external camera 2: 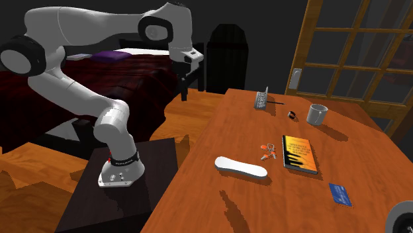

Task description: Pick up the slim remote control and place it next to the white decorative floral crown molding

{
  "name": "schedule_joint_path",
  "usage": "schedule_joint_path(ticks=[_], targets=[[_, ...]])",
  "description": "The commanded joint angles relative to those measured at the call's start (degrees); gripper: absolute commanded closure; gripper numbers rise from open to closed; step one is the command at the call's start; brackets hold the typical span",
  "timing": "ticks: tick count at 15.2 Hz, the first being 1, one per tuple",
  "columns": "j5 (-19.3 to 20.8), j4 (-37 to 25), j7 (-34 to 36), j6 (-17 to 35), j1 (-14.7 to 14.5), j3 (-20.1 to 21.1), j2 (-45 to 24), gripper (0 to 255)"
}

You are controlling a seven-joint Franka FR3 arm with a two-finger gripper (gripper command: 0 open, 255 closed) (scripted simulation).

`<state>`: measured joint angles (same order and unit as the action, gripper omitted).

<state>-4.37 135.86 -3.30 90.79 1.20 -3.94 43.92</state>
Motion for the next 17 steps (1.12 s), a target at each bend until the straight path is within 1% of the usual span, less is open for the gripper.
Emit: schedule_joint_path(ticks=[1, 9, 17], targets=[[0.0, 0.0, 0.0, 0.0, 0.0, 0.0, 0.0, 0], [2.4, 0.0, 0.7, 12.7, 3.3, -2.8, -12.5, 0], [3.6, -3.9, 1.5, 23.3, 6.2, -6.2, -26.9, 0]])
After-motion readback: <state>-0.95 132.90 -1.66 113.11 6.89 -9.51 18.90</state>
